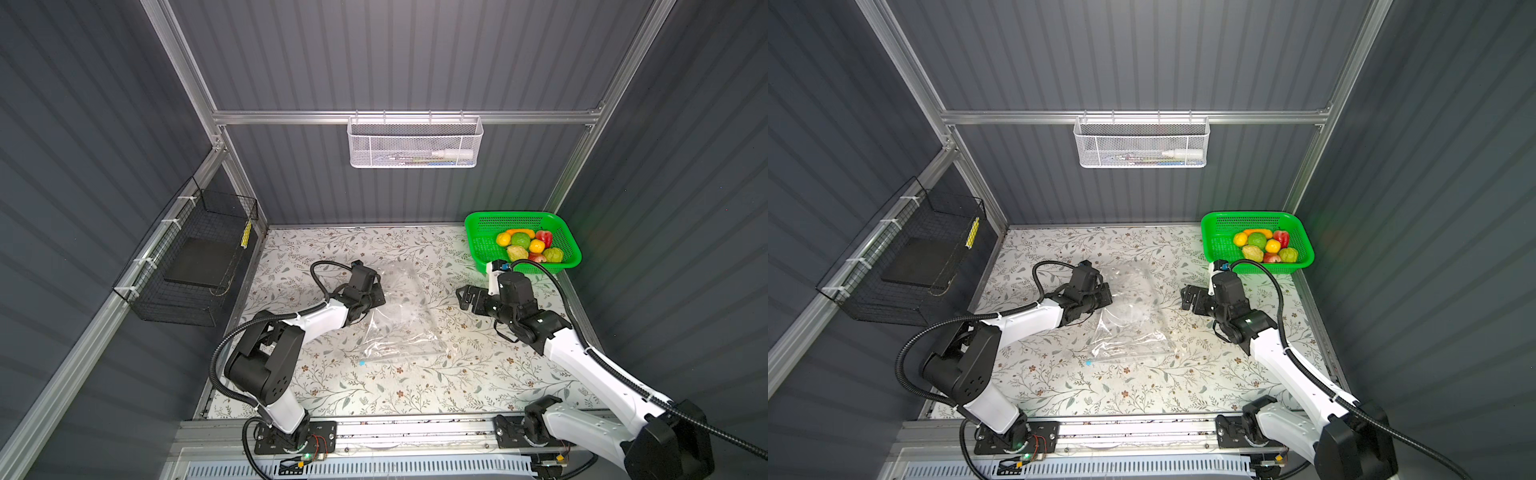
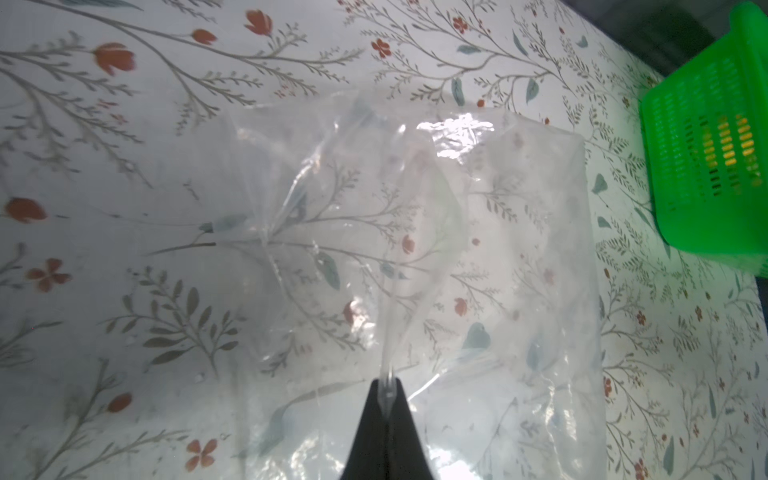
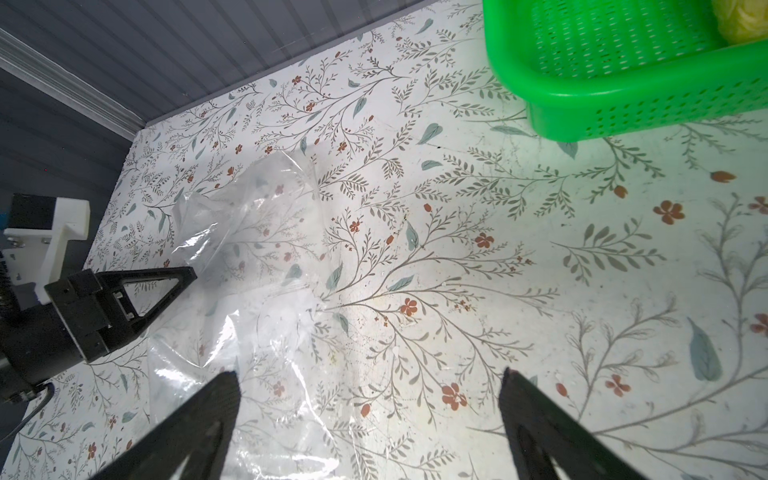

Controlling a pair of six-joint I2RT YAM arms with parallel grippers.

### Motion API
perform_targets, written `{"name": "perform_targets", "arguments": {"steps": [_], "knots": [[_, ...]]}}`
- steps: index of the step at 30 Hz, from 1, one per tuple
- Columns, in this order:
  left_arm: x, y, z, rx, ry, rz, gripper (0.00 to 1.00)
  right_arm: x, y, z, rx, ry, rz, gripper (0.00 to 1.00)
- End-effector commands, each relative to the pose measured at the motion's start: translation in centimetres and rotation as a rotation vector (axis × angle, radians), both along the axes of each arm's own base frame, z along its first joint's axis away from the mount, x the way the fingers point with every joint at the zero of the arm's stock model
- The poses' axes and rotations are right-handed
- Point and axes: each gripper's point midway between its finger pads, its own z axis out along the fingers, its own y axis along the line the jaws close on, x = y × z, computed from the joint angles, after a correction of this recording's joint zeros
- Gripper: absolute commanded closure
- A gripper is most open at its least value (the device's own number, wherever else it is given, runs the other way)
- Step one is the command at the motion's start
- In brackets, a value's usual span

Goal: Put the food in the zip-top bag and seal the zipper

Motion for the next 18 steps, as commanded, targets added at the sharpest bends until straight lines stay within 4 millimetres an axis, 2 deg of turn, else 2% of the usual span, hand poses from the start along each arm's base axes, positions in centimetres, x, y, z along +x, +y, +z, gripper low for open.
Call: {"name": "perform_targets", "arguments": {"steps": [1,5,10,11,12,14,15,16,18], "knots": [[0.6,3.1,2.8,0.031,-0.07,0.193,1.0,-0.1,0.2,0.2,0.013,-0.012,0.011,0.01],[-1.0,7.2,2.1,0.024,-0.071,0.426,1.0,0.0,0.5,-0.1,0.03,-0.014,0.015,0.01],[-3.3,10.6,0.8,-0.061,-0.044,0.694,1.0,0.2,1.2,-0.3,0.051,-0.008,0.04,0.01],[-3.6,11.0,0.8,-0.072,-0.043,0.722,0.96,0.2,1.6,-0.4,0.063,-0.004,0.056,0.01],[-3.6,11.0,0.8,-0.078,-0.044,0.727,0.89,0.2,1.9,-0.4,0.075,-0.002,0.067,0.01],[-3.3,10.7,1.7,-0.073,-0.053,0.703,0.56,0.0,2.6,-0.6,0.108,0.008,0.095,0.01],[-3.2,10.5,2.1,-0.063,-0.053,0.686,0.46,-0.1,2.8,-0.6,0.122,0.01,0.104,0.01],[-3.1,10.4,2.7,-0.047,-0.055,0.662,0.38,-0.3,3.1,-0.6,0.135,0.01,0.117,0.01],[-3.0,10.3,3.9,0.007,-0.062,0.606,0.34,-0.4,3.5,-0.6,0.151,0.014,0.136,0.01]]}}
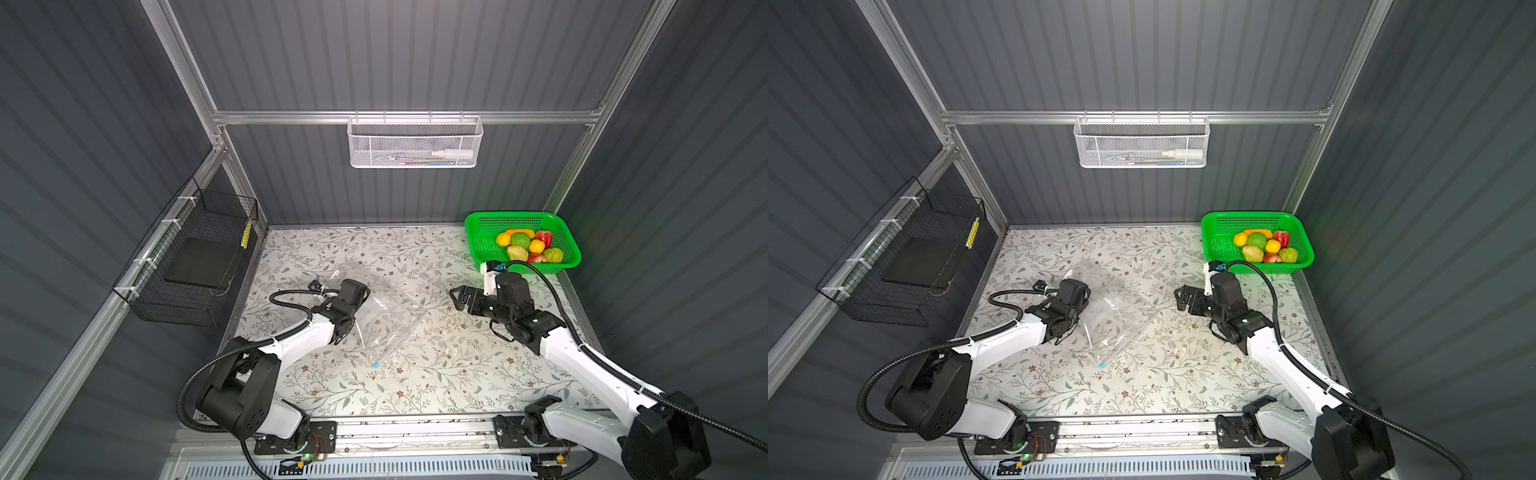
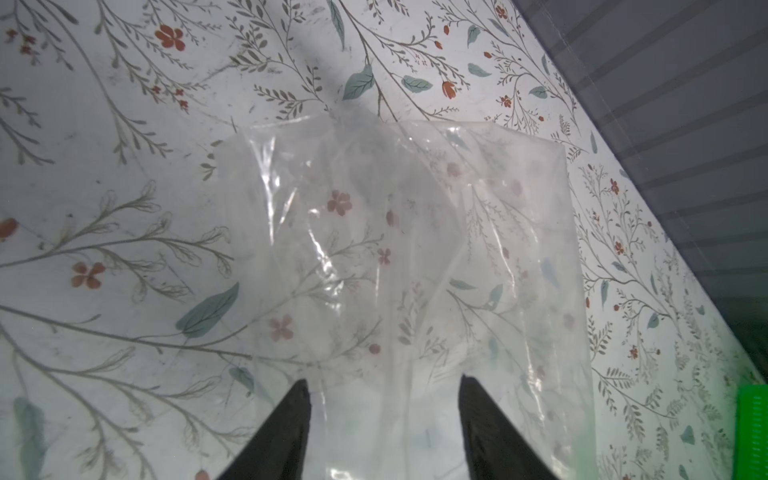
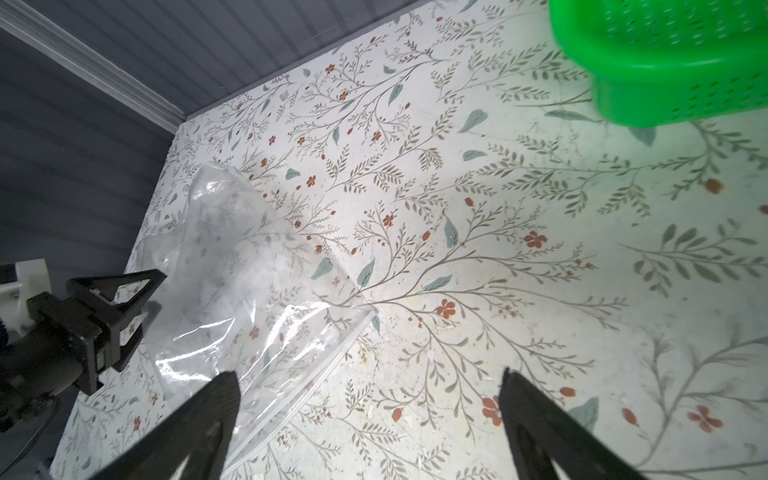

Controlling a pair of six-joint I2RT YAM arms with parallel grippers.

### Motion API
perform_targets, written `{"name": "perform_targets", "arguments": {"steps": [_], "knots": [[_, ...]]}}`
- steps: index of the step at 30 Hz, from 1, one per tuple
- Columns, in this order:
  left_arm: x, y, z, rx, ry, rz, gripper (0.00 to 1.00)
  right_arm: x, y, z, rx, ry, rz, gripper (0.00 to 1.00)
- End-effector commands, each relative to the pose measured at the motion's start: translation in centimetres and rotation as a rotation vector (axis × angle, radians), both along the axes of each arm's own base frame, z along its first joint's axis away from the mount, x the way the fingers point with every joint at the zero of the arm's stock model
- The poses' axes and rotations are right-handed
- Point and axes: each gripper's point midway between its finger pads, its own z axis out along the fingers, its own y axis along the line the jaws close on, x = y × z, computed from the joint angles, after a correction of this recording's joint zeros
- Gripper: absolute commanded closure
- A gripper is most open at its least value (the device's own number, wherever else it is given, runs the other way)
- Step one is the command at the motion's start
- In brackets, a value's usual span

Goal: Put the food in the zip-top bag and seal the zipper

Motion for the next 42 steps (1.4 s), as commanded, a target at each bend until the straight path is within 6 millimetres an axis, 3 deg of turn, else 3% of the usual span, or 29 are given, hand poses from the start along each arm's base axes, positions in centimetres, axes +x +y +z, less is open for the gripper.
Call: {"name": "perform_targets", "arguments": {"steps": [1,6,10,14,21,29,34,42], "knots": [[0.4,0.4,3.9,0.079,-0.035,-0.046,0.33,-0.5,1.4,0.1,0.061,0.002,0.06,0.01],[-0.2,0.1,7.5,0.258,-0.043,-0.284,0.3,-0.4,1.3,0.0,0.065,-0.006,0.055,0.01],[-0.7,-3.7,10.0,0.317,-0.101,-0.635,0.28,0.4,0.6,-1.3,0.044,0.024,-0.014,0.01],[-1.9,-7.2,10.4,0.384,-0.066,-0.91,0.31,1.5,-0.9,-2.3,0.02,0.05,-0.126,0.01],[-4.4,-12.8,8.5,0.547,-0.004,-1.197,0.37,2.7,-2.6,-3.5,0.001,0.119,-0.221,0.01],[-7.3,-18.3,3.9,0.714,0.103,-1.46,0.39,2.7,-5.3,-2.7,0.109,0.089,-0.327,0.01],[-8.6,-19.9,1.5,0.82,0.153,-1.528,0.39,2.2,-7.0,-3.3,0.143,0.105,-0.377,0.01],[-10.4,-20.8,-2.9,0.905,0.24,-1.591,0.4,2.2,-7.4,-3.4,0.157,0.109,-0.382,0.01]]}}
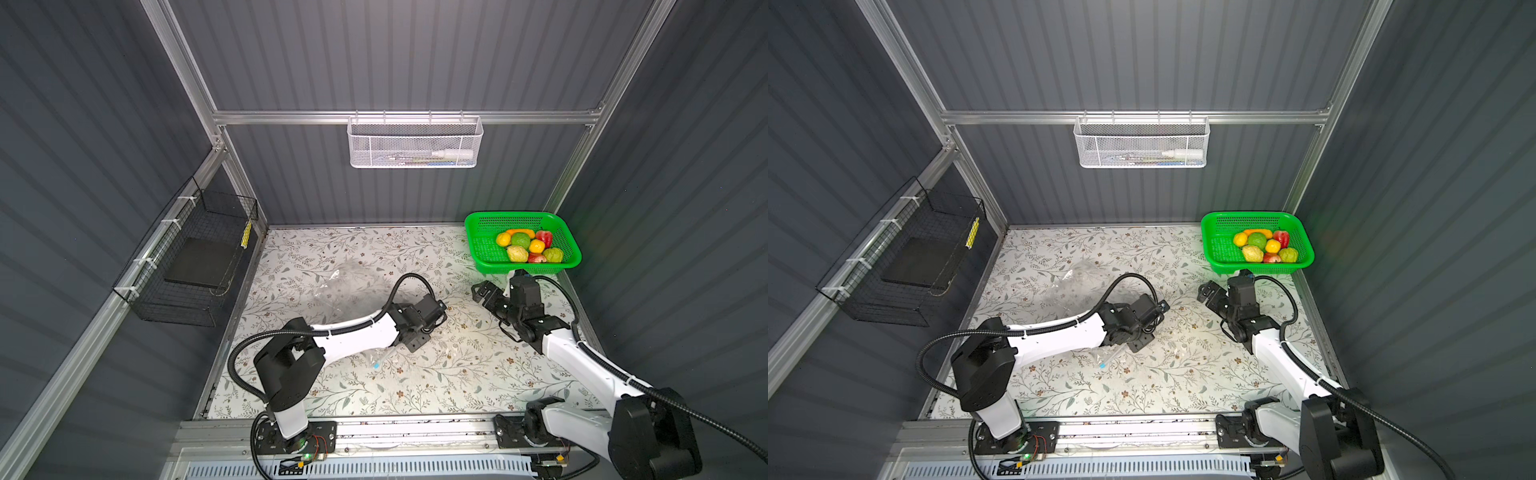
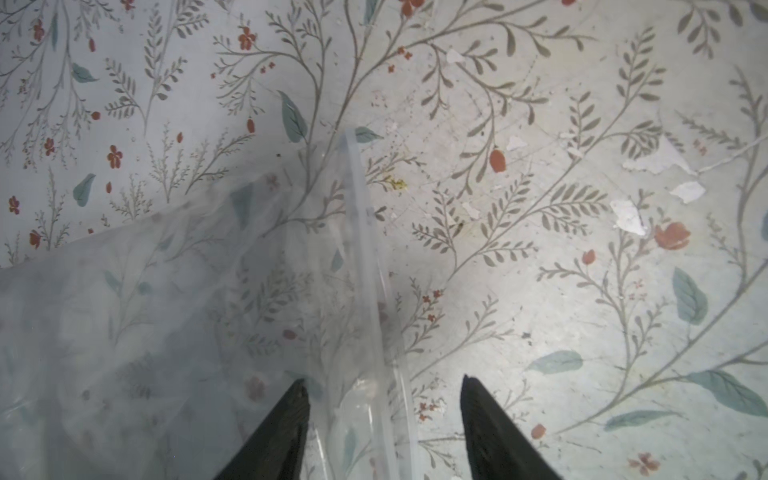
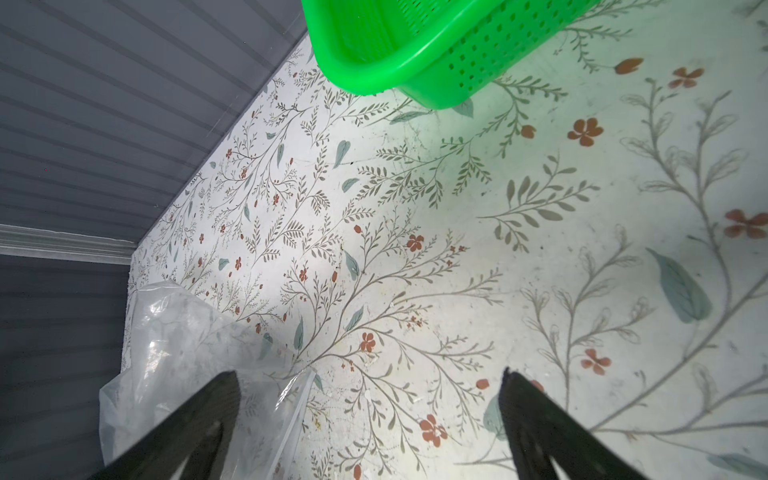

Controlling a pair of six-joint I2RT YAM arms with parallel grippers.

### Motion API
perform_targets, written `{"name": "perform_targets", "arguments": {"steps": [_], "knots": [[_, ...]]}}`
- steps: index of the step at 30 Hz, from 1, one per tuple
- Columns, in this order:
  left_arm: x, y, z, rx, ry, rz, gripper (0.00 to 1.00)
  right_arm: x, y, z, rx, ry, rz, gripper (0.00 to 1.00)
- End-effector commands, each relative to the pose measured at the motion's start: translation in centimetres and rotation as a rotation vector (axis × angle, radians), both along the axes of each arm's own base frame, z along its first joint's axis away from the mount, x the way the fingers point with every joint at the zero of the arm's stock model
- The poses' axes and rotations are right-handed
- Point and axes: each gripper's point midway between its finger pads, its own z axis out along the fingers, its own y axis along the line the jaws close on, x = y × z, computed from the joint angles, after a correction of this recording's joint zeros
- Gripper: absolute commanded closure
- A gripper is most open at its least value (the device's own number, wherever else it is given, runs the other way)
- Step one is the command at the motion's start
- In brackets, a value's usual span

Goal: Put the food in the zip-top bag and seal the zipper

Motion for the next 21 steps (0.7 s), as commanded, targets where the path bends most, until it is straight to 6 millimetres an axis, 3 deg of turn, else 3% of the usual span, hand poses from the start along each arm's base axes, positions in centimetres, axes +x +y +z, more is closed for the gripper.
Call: {"name": "perform_targets", "arguments": {"steps": [1,8,13,15,19,21], "knots": [[-0.1,0.7,-1.2,0.066,-0.006,-0.012,0.41,0.0,0.1,0.4,0.02,-0.012,0.005,0.01],[1.2,2.9,-2.7,0.16,-0.09,0.049,0.52,-0.3,-0.3,0.0,0.015,-0.005,-0.001,0.01],[0.9,3.7,-4.2,0.18,-0.08,0.066,0.6,-0.3,-0.3,-0.1,0.019,-0.003,0.0,0.01],[0.7,3.8,-4.6,0.176,-0.069,0.073,0.7,-0.3,-0.3,-0.1,0.02,-0.002,0.001,0.01],[0.6,3.6,-4.6,0.155,-0.061,0.091,1.0,-0.3,-0.2,-0.2,0.019,-0.001,0.007,0.01],[0.8,3.4,-4.2,0.135,-0.066,0.105,1.0,-0.3,0.1,0.0,0.025,-0.007,0.022,0.01]]}}
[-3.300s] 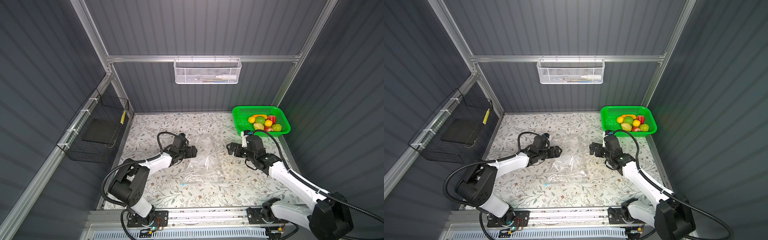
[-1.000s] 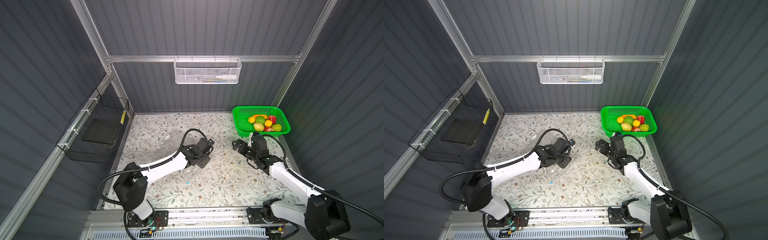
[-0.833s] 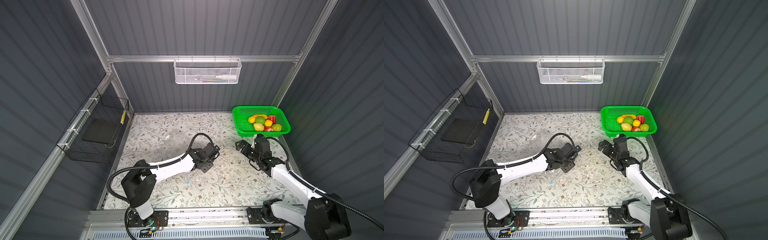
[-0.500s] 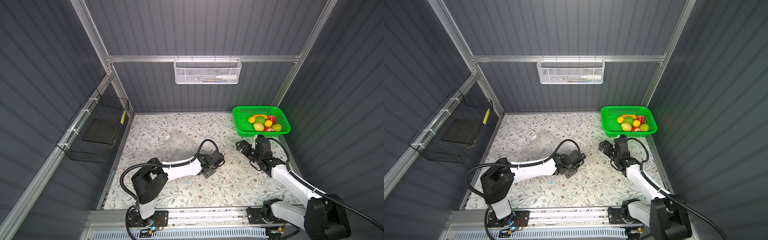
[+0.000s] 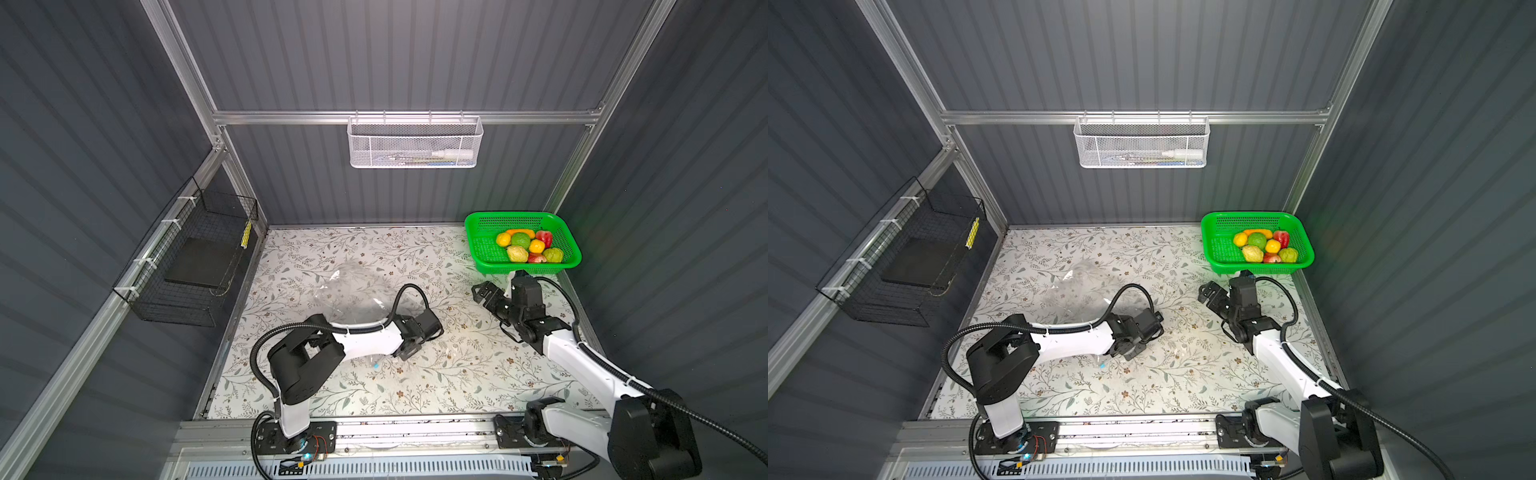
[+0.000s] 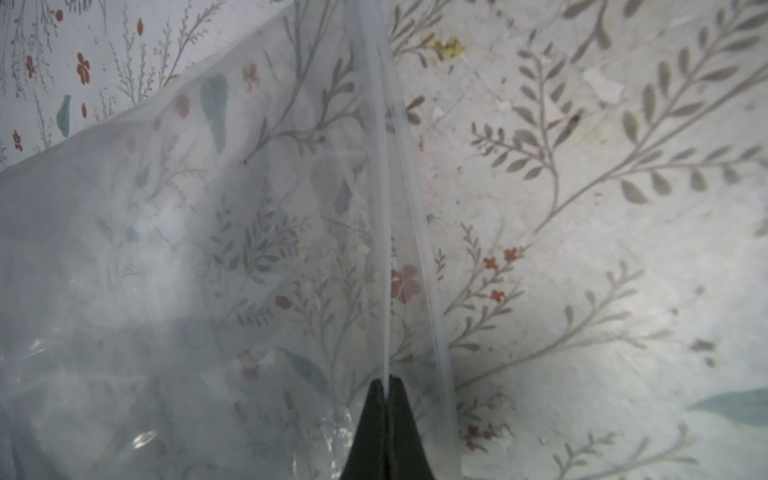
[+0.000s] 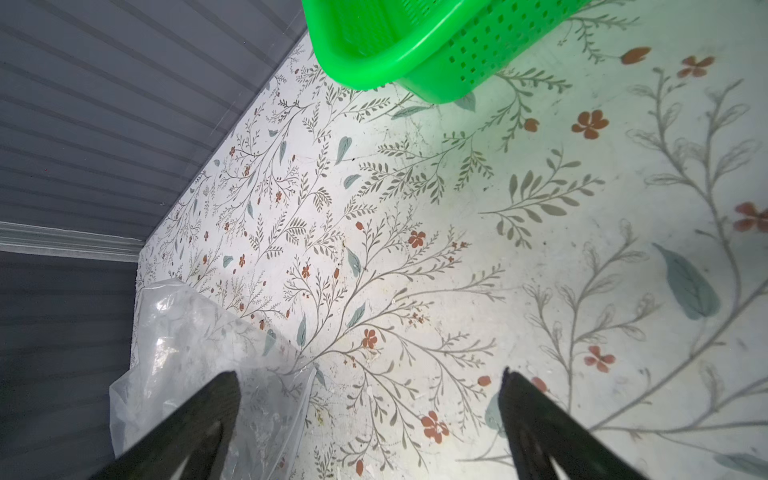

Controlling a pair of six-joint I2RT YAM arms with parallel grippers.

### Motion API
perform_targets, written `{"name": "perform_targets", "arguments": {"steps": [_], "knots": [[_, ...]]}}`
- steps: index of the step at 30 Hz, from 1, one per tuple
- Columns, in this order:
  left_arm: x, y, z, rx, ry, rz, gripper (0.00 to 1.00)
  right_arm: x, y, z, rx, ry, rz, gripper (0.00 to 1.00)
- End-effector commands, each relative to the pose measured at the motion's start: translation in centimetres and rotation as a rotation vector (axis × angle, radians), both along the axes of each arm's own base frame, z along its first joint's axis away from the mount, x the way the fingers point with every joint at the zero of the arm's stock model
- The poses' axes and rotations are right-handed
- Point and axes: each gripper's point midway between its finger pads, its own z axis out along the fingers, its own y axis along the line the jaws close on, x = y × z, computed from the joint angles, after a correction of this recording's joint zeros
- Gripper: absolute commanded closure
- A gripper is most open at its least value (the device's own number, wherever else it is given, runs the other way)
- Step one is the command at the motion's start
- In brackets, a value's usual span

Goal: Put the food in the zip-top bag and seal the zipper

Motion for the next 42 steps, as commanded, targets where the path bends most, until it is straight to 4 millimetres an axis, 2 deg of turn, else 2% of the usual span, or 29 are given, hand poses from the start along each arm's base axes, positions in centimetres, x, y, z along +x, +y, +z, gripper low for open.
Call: {"name": "perform_targets", "arguments": {"steps": [1,3,6,10,13,18,22,26,35,42], "knots": [[0.5,-0.2,0.5,-0.039,-0.009,0.041,1.0,-0.1,0.4,0.4,0.017,-0.021,0.029,0.01],[1.2,-0.5,1.7,-0.097,-0.012,0.084,1.0,0.0,1.2,0.9,0.044,-0.039,0.069,0.01],[3.3,-0.3,4.3,-0.232,-0.009,0.197,1.0,0.2,2.9,1.6,0.098,-0.073,0.146,0.01],[6.2,0.3,8.6,-0.449,-0.019,0.348,1.0,0.2,6.0,3.0,0.159,-0.126,0.274,0.09],[7.3,-0.1,11.2,-0.562,-0.058,0.393,1.0,0.2,8.7,3.9,0.181,-0.138,0.362,0.14],[7.8,-1.0,13.7,-0.744,-0.069,0.478,1.0,0.5,13.4,5.4,0.287,-0.145,0.464,0.18],[8.2,-0.7,14.7,-0.843,-0.088,0.569,1.0,0.7,17.6,6.9,0.376,-0.151,0.573,0.2],[8.7,-0.7,15.4,-0.918,-0.11,0.608,1.0,1.2,19.8,7.0,0.396,-0.143,0.618,0.25],[9.0,-0.8,16.7,-0.956,-0.113,0.599,1.0,1.8,21.6,4.8,0.353,-0.083,0.638,0.53],[8.8,0.5,16.4,-0.941,-0.114,0.625,1.0,2.9,23.4,4.4,0.364,-0.072,0.684,0.95]]}}
